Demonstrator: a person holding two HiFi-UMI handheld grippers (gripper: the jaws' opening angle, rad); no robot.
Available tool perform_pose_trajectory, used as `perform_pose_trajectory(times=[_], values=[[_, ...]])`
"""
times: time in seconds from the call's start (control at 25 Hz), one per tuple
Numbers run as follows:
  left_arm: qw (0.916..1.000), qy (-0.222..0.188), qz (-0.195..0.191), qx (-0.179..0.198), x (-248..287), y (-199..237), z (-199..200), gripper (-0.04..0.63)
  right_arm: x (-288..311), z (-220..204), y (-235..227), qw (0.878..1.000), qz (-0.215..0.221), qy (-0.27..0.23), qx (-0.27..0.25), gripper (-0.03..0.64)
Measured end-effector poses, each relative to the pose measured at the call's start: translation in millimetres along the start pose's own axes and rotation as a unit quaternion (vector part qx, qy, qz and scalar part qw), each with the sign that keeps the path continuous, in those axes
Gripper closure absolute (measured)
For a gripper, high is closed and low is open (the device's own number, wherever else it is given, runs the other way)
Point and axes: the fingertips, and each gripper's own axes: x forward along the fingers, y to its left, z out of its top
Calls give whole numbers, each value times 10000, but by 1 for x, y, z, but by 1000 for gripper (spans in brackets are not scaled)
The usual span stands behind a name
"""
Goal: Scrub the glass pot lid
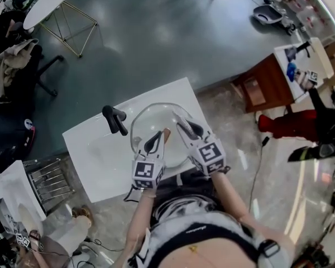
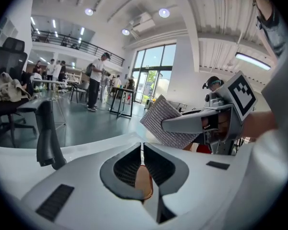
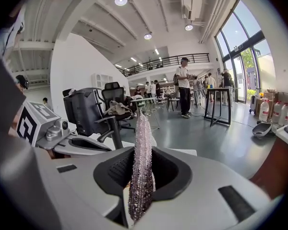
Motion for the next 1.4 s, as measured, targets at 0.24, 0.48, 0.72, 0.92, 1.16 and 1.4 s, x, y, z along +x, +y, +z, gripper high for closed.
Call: perform_pose_trajectory(times=[0.24, 0.48, 0.72, 0.92, 1.16, 1.4], values=[[9996, 254, -81, 135, 11, 0, -22, 534, 4, -24, -4, 9996, -57, 280, 88, 532], [9978, 609, -118, 217, 25, -4, -46, 412, 9, -38, -8, 9991, -126, 394, 97, 532], [9948, 910, -8, 468, 37, -3, -70, 393, 14, -54, -14, 9978, -210, 623, 84, 532], [9922, 1045, 109, 675, 42, -3, -79, 422, 18, -68, -14, 9961, -164, 871, 27, 532], [9915, 1133, 28, 636, 45, -4, -79, 425, 29, -74, -15, 9949, -102, 981, -196, 532], [9906, 1266, -92, 519, 44, -3, -82, 423, 40, -82, 3, 9900, 424, 1215, -575, 534]])
